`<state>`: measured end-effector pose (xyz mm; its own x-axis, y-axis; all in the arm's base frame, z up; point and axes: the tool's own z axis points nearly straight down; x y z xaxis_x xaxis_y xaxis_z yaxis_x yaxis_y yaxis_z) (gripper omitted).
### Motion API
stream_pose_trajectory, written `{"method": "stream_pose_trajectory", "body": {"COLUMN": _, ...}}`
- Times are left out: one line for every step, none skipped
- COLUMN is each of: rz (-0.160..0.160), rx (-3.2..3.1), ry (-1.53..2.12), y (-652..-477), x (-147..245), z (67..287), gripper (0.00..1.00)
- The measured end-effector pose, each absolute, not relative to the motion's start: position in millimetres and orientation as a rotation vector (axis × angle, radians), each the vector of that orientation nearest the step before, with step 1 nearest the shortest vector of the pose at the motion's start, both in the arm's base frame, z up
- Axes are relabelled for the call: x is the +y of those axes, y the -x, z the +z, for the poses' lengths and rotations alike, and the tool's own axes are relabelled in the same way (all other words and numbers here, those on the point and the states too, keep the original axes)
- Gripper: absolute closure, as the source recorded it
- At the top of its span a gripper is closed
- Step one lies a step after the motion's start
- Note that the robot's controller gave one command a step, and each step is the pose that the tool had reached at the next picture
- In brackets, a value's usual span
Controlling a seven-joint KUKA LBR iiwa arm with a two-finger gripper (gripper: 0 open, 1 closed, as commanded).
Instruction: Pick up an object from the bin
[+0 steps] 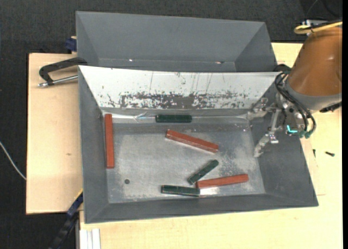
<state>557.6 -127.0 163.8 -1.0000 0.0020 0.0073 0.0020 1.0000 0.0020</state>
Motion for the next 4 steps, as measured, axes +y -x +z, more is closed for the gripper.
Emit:
{"method": "stream_pose_trajectory", "body": {"rz": -0.001, "rx": -3.143, "ry": 0.000, "y": -559.6, "x": -126.5, "z": 168.4, "gripper": 0.00}}
{"method": "stream_pose_trajectory", "body": {"rz": 0.005, "rx": -3.146, "ry": -0.180, "y": -540.1, "x": -91.8, "z": 131.1, "gripper": 0.00}}
{"method": "stream_pose_trajectory", "body": {"rz": -0.004, "rx": -3.113, "ry": -0.378, "y": -505.6, "x": -42.1, "z": 127.3, "gripper": 0.00}}
{"method": "stream_pose_trajectory", "body": {"rz": -0.005, "rx": -3.101, "ry": -0.479, "y": -492.6, "x": -12.3, "z": 100.0, "gripper": 0.00}}
